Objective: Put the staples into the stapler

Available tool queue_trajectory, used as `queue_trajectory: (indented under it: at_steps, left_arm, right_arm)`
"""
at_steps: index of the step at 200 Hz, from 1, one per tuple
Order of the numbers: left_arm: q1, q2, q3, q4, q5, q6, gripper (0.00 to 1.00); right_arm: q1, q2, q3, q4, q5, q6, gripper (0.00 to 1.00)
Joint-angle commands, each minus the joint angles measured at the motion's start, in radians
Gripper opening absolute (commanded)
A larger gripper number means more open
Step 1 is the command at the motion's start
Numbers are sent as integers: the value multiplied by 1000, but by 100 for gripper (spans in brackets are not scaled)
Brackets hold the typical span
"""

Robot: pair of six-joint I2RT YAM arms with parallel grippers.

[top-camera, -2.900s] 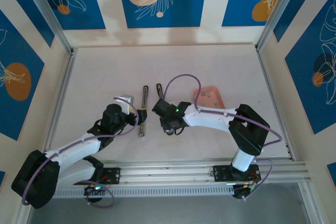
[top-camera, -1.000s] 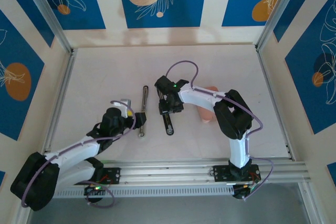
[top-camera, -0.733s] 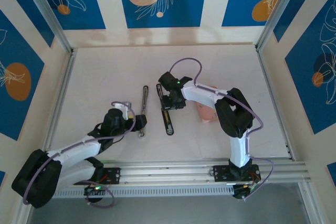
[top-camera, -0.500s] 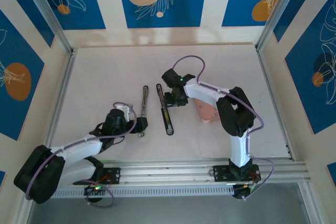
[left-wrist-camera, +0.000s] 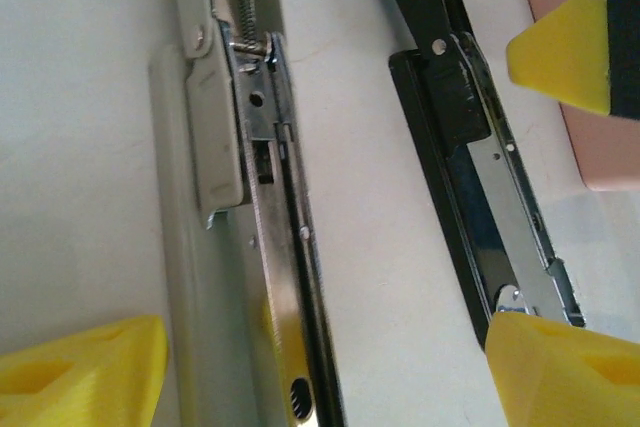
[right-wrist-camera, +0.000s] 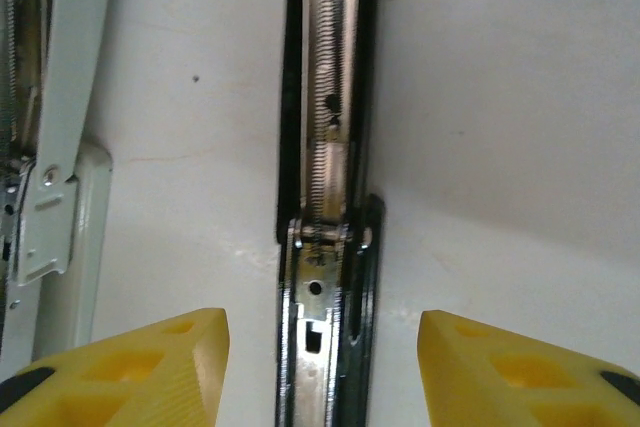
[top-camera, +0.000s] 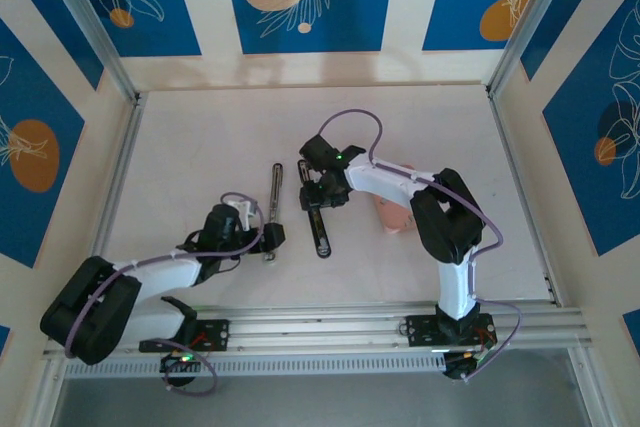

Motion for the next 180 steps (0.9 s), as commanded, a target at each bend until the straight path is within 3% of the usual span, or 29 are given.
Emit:
queue_trajectory:
  at_steps: [1, 112, 145, 180]
  left_arm:
    - [-10, 78, 6, 103, 152, -38, 82]
    - [-45, 89, 22, 131, 184, -23, 81]
    - [-48, 49, 17, 96, 125, -24, 82]
    - [-47, -42, 34, -54, 18, -14, 84]
  right_arm:
    - [10, -14, -10, -7, -27, 3, 54]
    - [1, 58, -12, 0, -36, 4, 53]
    - [0, 79, -5, 3, -39, 0, 52]
    - [-4, 99, -15, 16, -25, -19, 49]
